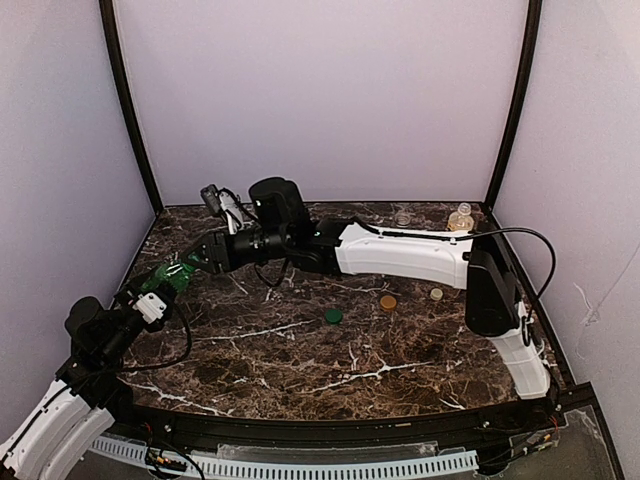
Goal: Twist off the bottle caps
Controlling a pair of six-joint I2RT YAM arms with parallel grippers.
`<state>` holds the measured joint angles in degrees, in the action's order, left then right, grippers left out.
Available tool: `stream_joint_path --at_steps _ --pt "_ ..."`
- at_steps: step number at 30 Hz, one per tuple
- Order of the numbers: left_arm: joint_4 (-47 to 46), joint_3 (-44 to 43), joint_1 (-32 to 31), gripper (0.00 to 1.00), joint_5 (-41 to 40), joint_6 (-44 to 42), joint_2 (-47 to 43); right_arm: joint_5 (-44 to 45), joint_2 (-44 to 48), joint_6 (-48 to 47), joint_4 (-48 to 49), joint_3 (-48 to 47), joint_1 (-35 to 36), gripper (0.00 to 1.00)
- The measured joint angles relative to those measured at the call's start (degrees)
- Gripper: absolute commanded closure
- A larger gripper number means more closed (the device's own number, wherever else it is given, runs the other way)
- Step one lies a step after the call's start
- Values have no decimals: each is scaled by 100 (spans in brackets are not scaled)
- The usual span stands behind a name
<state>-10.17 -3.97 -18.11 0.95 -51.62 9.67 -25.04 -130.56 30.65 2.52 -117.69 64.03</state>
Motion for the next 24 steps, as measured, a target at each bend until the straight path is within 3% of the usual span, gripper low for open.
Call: stream_joint_path --at_steps 5,10,14,17,24 --pt "2 7 0 77 0 0 0 -52 -61 7 -83 -59 4 51" --pt "0 7 0 77 0 0 0 -76 -63 2 -173 -59 4 63" --pt "31 11 0 77 -31 -2 0 -63 -63 -33 -195 -68 11 81" --pt "59 17 2 77 -44 -11 2 -52 -74 -122 -251 -83 11 100" --pt "402 -37 114 77 437 229 -55 -389 -81 -981 -378 -79 -22 100"
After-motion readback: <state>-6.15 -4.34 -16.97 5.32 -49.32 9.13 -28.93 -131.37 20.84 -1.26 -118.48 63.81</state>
